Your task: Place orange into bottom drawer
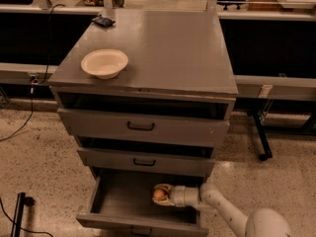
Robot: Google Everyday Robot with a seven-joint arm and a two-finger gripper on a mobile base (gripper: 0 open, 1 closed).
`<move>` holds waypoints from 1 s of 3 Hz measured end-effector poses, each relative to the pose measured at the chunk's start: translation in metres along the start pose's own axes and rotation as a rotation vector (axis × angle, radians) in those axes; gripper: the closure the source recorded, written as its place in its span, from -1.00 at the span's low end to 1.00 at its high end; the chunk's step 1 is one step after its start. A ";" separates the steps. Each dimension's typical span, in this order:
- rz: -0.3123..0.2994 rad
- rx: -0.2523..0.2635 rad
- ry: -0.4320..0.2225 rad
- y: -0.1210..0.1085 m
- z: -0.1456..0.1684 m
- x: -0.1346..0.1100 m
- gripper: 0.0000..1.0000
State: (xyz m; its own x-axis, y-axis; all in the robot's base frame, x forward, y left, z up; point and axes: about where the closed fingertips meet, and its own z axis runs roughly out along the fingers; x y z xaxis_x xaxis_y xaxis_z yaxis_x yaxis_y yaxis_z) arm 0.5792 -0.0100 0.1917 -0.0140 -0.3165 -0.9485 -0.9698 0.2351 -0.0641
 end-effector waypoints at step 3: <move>0.037 -0.047 -0.008 0.005 0.009 0.006 -1.00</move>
Offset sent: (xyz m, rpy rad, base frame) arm -0.0017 0.0037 -0.0087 0.0085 0.0394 0.0193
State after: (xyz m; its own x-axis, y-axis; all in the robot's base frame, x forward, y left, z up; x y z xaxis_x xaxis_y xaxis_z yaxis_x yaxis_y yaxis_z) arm 0.5768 -0.0028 0.1826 -0.0485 -0.3006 -0.9525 -0.9790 0.2034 -0.0144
